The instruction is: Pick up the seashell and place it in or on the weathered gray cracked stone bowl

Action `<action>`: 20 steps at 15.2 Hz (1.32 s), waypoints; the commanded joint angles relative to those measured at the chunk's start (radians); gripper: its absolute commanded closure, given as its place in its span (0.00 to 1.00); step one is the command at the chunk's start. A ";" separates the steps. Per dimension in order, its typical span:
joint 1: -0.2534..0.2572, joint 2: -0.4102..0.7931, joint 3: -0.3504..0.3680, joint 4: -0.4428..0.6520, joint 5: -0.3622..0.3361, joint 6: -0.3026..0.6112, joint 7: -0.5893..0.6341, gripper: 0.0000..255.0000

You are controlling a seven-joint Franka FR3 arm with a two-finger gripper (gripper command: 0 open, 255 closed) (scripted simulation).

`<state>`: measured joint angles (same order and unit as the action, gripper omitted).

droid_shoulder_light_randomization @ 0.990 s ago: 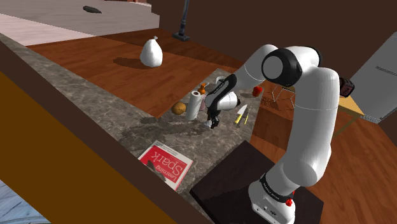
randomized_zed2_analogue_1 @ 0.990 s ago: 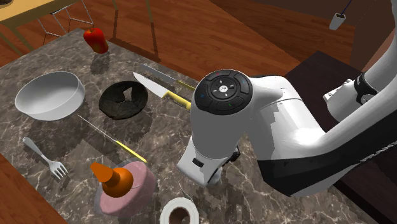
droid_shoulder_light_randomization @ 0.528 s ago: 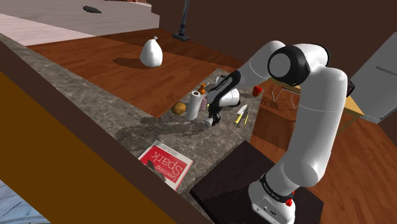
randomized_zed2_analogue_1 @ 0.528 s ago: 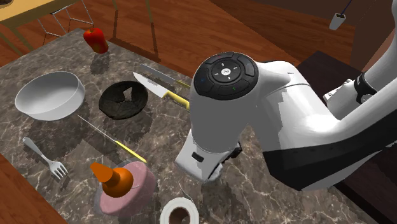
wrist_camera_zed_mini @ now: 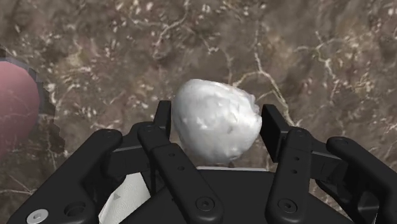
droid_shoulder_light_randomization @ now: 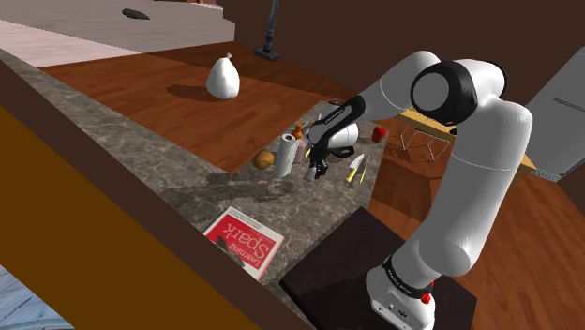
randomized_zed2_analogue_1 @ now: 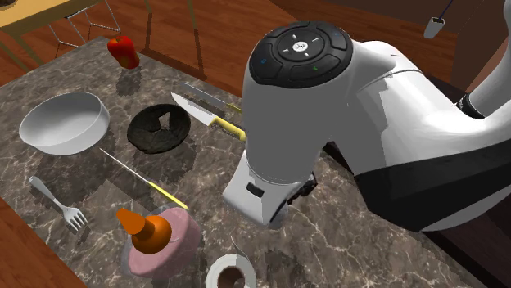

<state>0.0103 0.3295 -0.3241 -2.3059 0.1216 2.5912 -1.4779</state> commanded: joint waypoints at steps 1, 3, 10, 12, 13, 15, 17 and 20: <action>0.007 -0.027 -0.010 0.000 -0.015 -0.026 0.010 1.00; 0.012 -0.052 -0.017 0.000 -0.029 -0.049 0.019 1.00; 0.007 -0.102 -0.039 0.029 -0.058 -0.126 0.016 1.00; -0.028 -0.063 -0.046 0.082 -0.037 -0.142 -0.039 1.00; -0.046 -0.043 -0.049 0.110 -0.027 -0.151 -0.066 1.00; -0.084 -0.001 -0.052 0.169 -0.006 -0.171 -0.117 1.00; -0.122 0.042 -0.054 0.233 0.013 -0.193 -0.164 1.00; -0.181 0.112 -0.054 0.338 0.041 -0.232 -0.229 1.00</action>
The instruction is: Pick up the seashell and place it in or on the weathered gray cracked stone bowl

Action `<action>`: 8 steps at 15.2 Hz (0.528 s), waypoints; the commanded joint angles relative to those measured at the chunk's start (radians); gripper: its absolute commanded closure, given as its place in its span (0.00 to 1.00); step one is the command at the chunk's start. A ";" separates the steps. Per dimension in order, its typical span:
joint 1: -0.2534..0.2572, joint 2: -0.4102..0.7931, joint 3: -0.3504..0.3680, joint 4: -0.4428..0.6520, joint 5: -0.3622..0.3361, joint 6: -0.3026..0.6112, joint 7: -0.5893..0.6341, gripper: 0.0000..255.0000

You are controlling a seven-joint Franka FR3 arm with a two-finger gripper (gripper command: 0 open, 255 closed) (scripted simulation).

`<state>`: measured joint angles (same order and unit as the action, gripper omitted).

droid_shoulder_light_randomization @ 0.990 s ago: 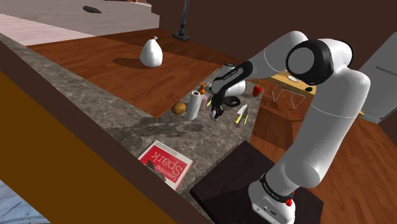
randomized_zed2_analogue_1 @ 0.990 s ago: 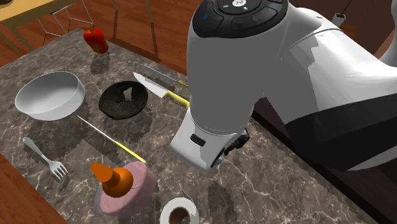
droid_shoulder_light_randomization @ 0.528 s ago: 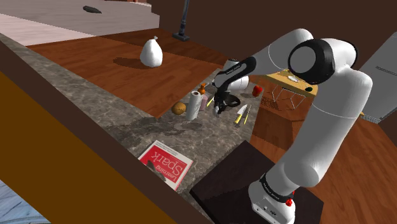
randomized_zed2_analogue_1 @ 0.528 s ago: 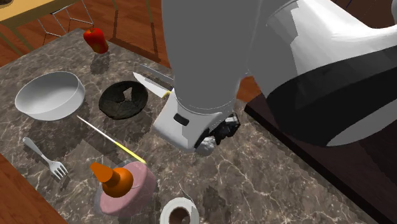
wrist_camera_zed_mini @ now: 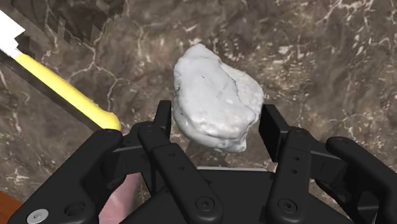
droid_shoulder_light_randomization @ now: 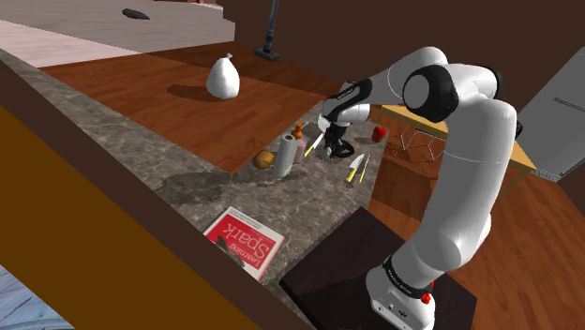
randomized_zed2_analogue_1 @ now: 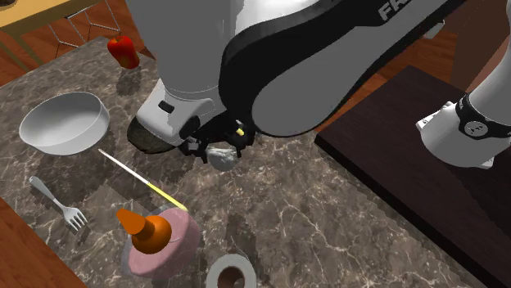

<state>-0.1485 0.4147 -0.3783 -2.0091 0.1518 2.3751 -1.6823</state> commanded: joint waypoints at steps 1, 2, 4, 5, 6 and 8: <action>-0.042 0.051 0.001 0.079 0.019 -0.031 -0.045 1.00; -0.062 0.076 0.002 0.118 0.027 -0.046 -0.063 1.00; -0.103 0.128 0.005 0.201 0.041 -0.078 -0.098 1.00; -0.123 0.155 0.007 0.245 0.048 -0.096 -0.114 1.00; -0.144 0.183 0.009 0.291 0.055 -0.114 -0.130 1.00; -0.187 0.241 0.013 0.389 0.067 -0.154 -0.157 1.00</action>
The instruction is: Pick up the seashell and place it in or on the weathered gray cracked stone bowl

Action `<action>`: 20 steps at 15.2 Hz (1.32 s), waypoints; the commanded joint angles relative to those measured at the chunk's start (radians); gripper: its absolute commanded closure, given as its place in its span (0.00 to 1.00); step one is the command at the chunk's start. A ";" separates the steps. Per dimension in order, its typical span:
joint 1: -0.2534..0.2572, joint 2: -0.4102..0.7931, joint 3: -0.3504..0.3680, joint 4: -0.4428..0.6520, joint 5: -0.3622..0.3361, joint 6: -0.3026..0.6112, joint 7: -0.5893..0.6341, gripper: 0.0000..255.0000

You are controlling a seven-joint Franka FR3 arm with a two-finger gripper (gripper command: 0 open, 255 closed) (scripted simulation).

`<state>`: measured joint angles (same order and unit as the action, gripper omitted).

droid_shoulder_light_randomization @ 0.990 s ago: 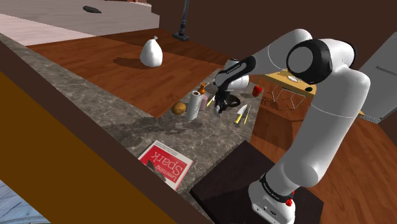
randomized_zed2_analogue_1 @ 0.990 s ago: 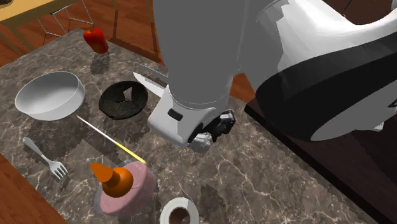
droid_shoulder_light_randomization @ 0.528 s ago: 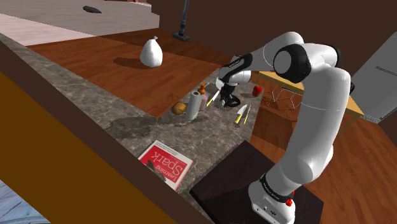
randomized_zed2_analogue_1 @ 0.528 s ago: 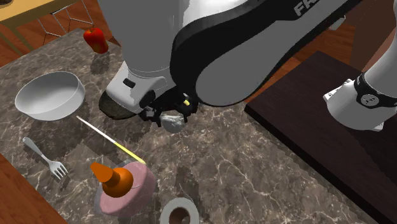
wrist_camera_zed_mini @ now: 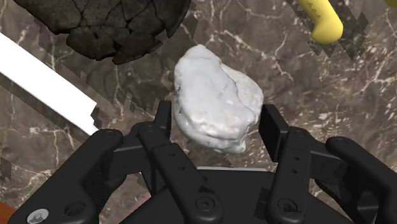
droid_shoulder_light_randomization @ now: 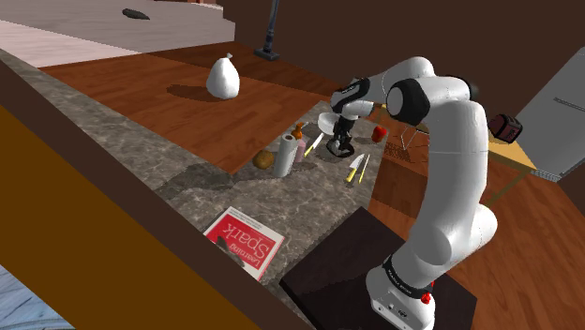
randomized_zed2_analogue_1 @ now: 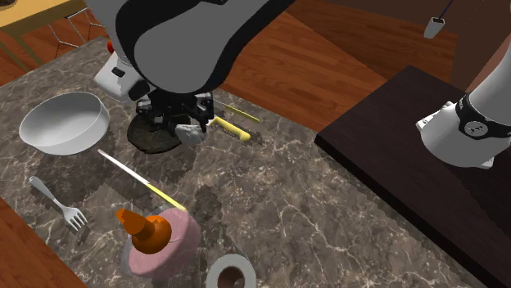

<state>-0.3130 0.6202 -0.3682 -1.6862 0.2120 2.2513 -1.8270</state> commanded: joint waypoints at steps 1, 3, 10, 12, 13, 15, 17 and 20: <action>-0.043 0.066 0.006 0.119 0.012 -0.052 -0.025 1.00; -0.088 0.132 0.011 0.233 0.022 -0.100 -0.046 1.00; -0.280 0.475 0.040 0.861 0.045 -0.369 -0.077 1.00; -0.292 0.507 0.043 0.907 0.045 -0.381 -0.075 1.00; -0.292 0.512 0.044 0.904 0.046 -0.372 -0.075 1.00; -0.291 0.524 0.046 0.898 0.048 -0.355 -0.075 1.00; -0.292 0.538 0.048 0.897 0.050 -0.340 -0.076 1.00; -0.294 0.562 0.051 0.900 0.052 -0.319 -0.075 1.00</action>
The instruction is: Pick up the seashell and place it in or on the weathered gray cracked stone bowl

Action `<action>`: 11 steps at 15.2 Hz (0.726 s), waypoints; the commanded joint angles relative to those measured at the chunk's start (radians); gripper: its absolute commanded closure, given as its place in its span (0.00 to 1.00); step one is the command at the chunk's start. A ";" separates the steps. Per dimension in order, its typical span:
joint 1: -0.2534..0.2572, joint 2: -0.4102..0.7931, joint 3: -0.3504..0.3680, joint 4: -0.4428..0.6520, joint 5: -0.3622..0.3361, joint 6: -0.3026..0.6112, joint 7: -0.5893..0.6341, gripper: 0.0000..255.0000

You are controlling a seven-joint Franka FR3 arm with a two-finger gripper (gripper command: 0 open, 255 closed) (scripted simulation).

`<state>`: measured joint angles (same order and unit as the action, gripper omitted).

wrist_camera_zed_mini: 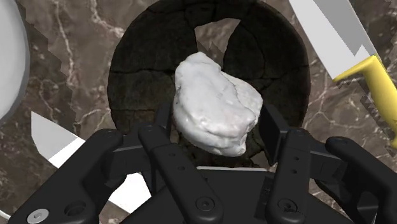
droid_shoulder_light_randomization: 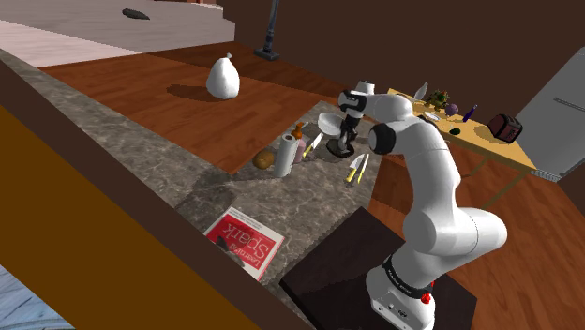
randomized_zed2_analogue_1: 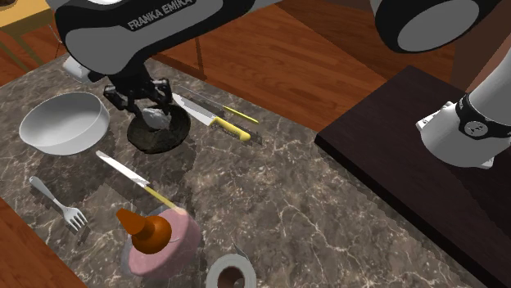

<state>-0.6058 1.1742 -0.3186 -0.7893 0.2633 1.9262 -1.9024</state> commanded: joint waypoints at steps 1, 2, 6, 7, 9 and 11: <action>-0.002 0.017 0.002 0.005 0.002 0.013 0.001 1.00; -0.003 0.026 0.003 0.009 0.002 0.018 0.001 1.00; -0.005 0.043 0.005 0.016 0.004 0.028 0.002 1.00; -0.005 0.043 0.005 0.017 0.004 0.028 0.002 1.00; -0.005 0.043 0.005 0.017 0.004 0.028 0.002 1.00; -0.005 0.043 0.005 0.017 0.004 0.028 0.002 1.00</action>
<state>-0.6109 1.2159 -0.3141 -0.7674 0.2668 1.9518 -1.9001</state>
